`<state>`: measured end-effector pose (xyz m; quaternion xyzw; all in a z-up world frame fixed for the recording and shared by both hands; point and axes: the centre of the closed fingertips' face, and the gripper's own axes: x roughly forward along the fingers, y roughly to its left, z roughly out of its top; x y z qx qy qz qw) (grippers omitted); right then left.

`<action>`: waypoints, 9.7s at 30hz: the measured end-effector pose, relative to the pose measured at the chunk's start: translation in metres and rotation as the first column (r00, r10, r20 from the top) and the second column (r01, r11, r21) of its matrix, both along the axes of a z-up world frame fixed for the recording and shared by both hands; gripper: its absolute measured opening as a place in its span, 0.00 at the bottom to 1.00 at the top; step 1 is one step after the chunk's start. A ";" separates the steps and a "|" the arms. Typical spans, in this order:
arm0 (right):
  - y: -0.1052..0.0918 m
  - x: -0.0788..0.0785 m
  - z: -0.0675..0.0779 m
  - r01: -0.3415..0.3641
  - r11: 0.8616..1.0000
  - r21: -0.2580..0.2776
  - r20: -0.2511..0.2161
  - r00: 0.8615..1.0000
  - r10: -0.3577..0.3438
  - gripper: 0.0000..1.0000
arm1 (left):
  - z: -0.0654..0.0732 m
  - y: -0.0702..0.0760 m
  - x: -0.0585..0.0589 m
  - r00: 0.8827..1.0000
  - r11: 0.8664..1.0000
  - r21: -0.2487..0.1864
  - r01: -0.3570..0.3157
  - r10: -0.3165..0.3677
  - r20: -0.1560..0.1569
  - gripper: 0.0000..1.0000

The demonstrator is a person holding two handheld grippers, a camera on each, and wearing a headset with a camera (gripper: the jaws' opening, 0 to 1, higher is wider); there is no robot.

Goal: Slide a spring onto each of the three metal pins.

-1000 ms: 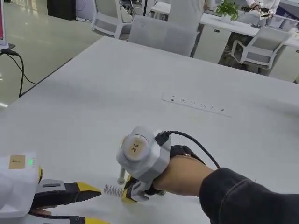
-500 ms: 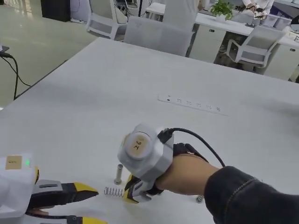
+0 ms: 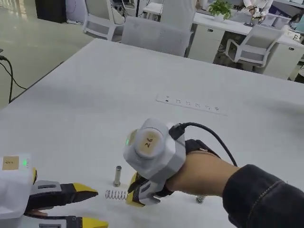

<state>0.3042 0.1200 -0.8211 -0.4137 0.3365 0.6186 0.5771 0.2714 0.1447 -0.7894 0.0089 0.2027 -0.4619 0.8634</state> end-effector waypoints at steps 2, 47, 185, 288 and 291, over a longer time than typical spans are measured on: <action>-0.001 -0.002 0.005 -0.005 1.000 0.006 0.002 1.000 0.005 0.08 | 0.001 -0.001 0.000 1.000 1.000 0.001 0.001 -0.001 0.003 0.32; 0.004 -0.044 0.032 -0.177 0.982 0.068 -0.047 0.982 0.180 0.08 | 0.008 -0.014 -0.008 0.991 0.994 0.038 0.102 -0.105 0.077 0.07; 0.024 -0.050 0.047 -0.204 0.978 0.051 -0.026 0.978 0.205 0.08 | 0.011 -0.025 -0.004 0.989 0.994 -0.006 0.105 -0.104 0.101 0.05; 0.030 0.046 0.040 -0.144 0.985 -0.091 0.078 0.985 0.152 0.08 | -0.008 0.000 -0.004 0.999 1.000 0.019 -0.016 0.016 0.033 0.48; 0.030 0.048 0.037 -0.143 0.985 -0.097 0.075 0.986 0.151 0.08 | -0.007 -0.001 -0.004 0.999 1.000 0.019 -0.015 0.014 0.034 0.48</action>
